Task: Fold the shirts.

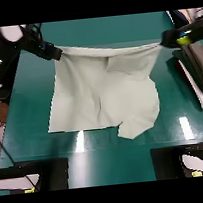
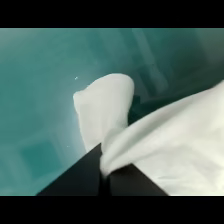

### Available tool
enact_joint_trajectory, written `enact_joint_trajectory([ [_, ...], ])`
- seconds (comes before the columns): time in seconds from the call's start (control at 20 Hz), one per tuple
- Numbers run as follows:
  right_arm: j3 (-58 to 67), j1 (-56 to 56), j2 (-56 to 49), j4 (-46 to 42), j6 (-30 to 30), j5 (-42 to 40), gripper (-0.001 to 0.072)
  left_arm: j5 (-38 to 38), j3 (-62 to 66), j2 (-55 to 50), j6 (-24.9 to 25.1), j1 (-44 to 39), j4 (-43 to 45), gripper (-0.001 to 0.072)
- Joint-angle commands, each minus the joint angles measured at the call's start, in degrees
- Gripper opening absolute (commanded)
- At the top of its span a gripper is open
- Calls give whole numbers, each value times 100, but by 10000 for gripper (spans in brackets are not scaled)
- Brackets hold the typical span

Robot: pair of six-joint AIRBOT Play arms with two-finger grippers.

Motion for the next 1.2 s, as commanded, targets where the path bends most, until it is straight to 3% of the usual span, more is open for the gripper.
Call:
enact_joint_trajectory([
  [0.0,-214,400,-542,-367,133,-1231,18,94,-7,-551,-391,442,-48,77],
  [0.05,-212,400,-643,-367,199,-1338,38,87,-4,-533,-391,544,-48,357],
  [0.1,-212,363,-710,-367,214,-1366,231,24,-4,-511,-389,636,-46,533],
  [0.15,-210,321,-756,-363,216,-1338,464,-136,-4,-481,-380,737,-44,538],
  [0.2,-177,271,-758,-365,221,-1198,500,-339,-4,-461,-367,835,-44,539],
  [0.25,-111,240,-732,-365,264,-986,495,-634,-7,-437,-289,957,-46,538],
  [0.3,-76,197,-664,-365,262,-787,426,-933,-7,-417,-289,1078,-46,538],
  [0.35,-79,197,-546,-367,260,-612,402,-1226,-20,-385,-291,1202,-68,538],
  [0.5,-79,197,-203,-369,243,-46,402,-1473,-546,9,-291,1523,-262,538],
  [0.75,-83,313,302,-369,-26,1060,378,-798,-3368,1757,-289,1635,-474,538],
  [0.95,-85,323,577,-363,-24,1091,378,-125,-5912,3182,-354,1635,-796,539],
  [1.15,-85,323,719,-356,-26,1115,378,188,-7125,3689,-457,1635,-1056,539],
])
